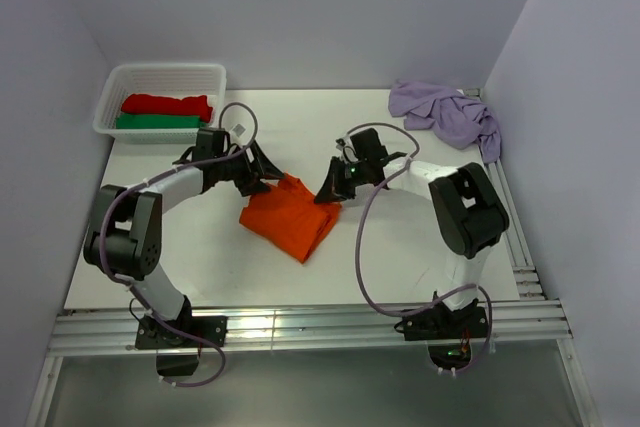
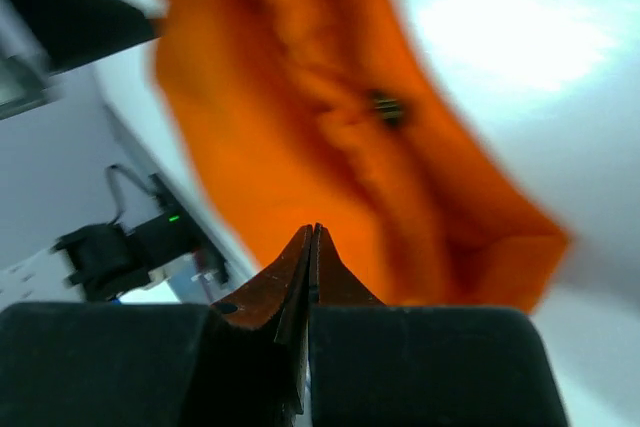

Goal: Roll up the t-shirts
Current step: Roll the tshirt

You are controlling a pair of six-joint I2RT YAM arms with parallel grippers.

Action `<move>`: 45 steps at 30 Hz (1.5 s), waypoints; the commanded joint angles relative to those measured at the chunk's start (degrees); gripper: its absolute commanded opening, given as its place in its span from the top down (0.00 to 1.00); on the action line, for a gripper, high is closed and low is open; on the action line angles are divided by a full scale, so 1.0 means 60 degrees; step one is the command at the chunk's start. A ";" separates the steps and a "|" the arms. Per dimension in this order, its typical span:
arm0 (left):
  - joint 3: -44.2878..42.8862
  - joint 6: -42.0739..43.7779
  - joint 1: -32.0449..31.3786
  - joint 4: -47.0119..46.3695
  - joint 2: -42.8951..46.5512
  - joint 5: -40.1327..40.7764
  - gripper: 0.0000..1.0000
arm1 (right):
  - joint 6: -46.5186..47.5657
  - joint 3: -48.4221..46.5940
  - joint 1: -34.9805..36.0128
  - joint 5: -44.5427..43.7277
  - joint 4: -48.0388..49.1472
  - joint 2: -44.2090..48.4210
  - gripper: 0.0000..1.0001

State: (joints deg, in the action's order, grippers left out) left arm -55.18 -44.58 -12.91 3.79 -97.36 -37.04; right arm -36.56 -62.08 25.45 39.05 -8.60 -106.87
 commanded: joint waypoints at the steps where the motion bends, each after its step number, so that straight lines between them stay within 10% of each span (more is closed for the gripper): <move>1: -0.0355 0.0223 -0.0061 0.0320 0.0917 0.0050 0.27 | -0.0336 -0.0170 0.0006 0.1032 0.0378 0.1126 1.00; 17: 0.2735 -0.2003 -0.0207 -0.3339 0.1258 -0.1459 0.27 | -0.1261 0.0078 0.1954 0.2852 0.1946 -0.0952 1.00; 29: 0.2151 -0.1154 -0.0222 -0.3840 -0.0311 -0.0888 0.27 | -0.0148 0.1675 0.1559 0.2662 0.2122 -0.2066 1.00; 36: 0.0162 -0.0232 -0.0222 -0.1386 0.0289 -0.0727 0.24 | -0.0703 0.1938 0.1515 0.2151 0.2428 -0.0414 1.00; 45: -0.2640 -0.0348 0.0303 0.2383 0.1063 0.0297 0.24 | 0.1416 0.1385 0.1968 -0.1330 0.0588 0.3060 0.61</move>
State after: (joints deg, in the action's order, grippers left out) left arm -69.71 -47.40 -13.15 6.83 -95.70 -38.63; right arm -36.60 -49.47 35.59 41.47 1.37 -91.74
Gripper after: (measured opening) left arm 0.757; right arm 0.363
